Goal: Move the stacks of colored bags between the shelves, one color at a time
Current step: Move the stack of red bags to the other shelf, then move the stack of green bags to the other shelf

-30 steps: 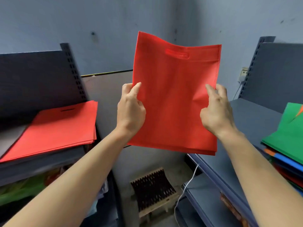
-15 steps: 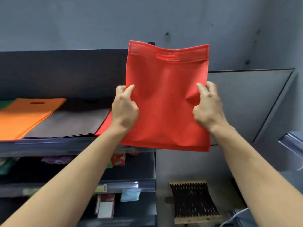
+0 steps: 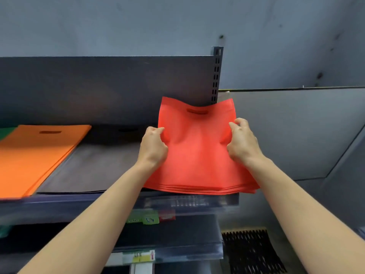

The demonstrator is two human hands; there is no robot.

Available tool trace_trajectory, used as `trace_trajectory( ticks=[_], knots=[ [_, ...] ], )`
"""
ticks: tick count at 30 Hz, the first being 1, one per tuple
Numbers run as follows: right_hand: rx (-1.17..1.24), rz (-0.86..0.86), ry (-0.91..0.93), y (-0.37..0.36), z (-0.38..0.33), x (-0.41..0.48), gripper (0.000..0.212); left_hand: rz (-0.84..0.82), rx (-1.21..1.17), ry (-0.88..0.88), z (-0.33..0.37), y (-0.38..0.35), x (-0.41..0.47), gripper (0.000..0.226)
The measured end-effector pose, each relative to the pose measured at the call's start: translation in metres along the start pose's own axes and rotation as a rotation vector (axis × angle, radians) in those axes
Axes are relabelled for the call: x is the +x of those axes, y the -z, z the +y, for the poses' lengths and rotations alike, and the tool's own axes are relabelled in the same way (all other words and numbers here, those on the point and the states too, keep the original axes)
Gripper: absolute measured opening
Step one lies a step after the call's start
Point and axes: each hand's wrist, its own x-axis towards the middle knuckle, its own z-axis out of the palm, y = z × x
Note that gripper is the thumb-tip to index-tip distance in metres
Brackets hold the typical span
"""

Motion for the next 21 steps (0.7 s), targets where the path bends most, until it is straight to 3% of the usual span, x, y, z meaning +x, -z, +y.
trace_trajectory(
  ticks=[5, 11, 15, 21],
  knots=[
    [-0.034, -0.044, -0.069, -0.022, 0.003, 0.009, 0.047, -0.137, 0.074, 0.065, -0.015, -0.012, 0.009, 0.053],
    [-0.066, -0.043, -0.133, -0.032, 0.007, 0.01, 0.043, -0.228, 0.247, 0.072, -0.017, -0.016, 0.01, 0.035],
    [-0.113, 0.033, -0.077, -0.018, 0.001, 0.003, 0.044, -0.157, 0.355, -0.055, 0.001, -0.015, 0.011, 0.037],
    [-0.228, 0.262, -0.025, 0.042, 0.014, -0.034, 0.037, -0.078, 0.115, -0.463, 0.084, -0.024, -0.009, 0.041]
  ],
)
